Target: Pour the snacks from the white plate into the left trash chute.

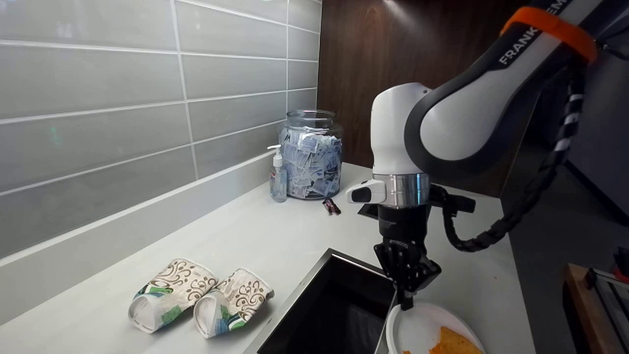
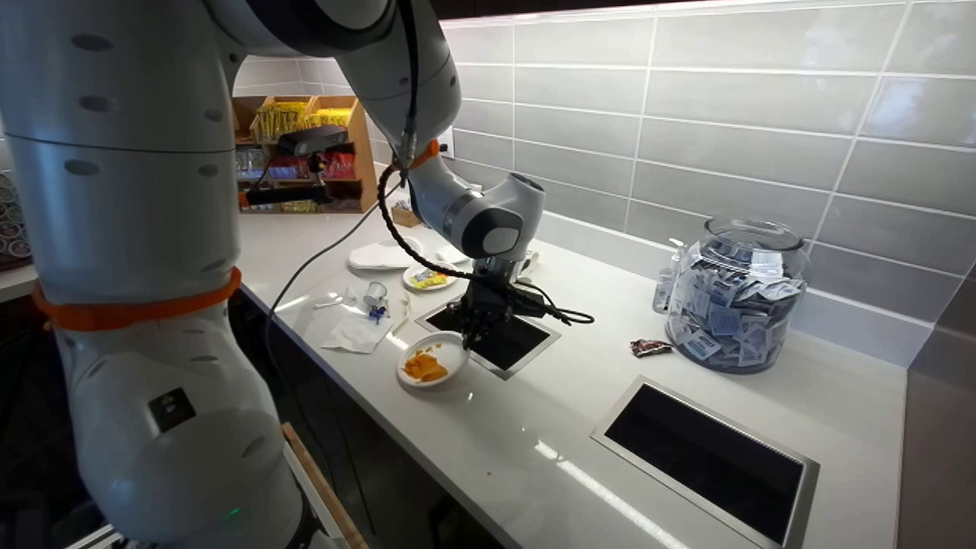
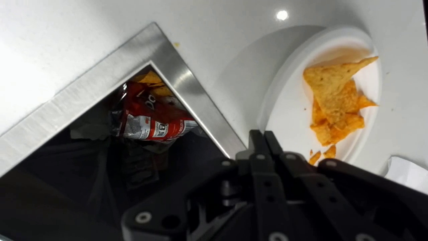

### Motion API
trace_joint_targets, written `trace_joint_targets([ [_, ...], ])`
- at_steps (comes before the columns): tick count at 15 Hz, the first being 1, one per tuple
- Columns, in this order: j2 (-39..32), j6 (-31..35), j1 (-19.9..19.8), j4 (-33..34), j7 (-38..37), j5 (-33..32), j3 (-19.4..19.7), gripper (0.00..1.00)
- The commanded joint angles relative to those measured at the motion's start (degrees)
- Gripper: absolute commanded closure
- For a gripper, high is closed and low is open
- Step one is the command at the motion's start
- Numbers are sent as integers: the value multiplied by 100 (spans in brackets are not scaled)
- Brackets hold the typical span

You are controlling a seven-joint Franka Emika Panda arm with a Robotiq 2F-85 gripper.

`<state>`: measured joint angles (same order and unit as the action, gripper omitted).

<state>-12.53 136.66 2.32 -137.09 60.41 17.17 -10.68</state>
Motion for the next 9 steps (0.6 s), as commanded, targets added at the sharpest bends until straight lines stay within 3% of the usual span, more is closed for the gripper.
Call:
trace_joint_targets([
  [1,-128,-106,-61,128,-167,172,-8,99],
  [9,-171,-63,-51,77,-539,-296,132,99],
])
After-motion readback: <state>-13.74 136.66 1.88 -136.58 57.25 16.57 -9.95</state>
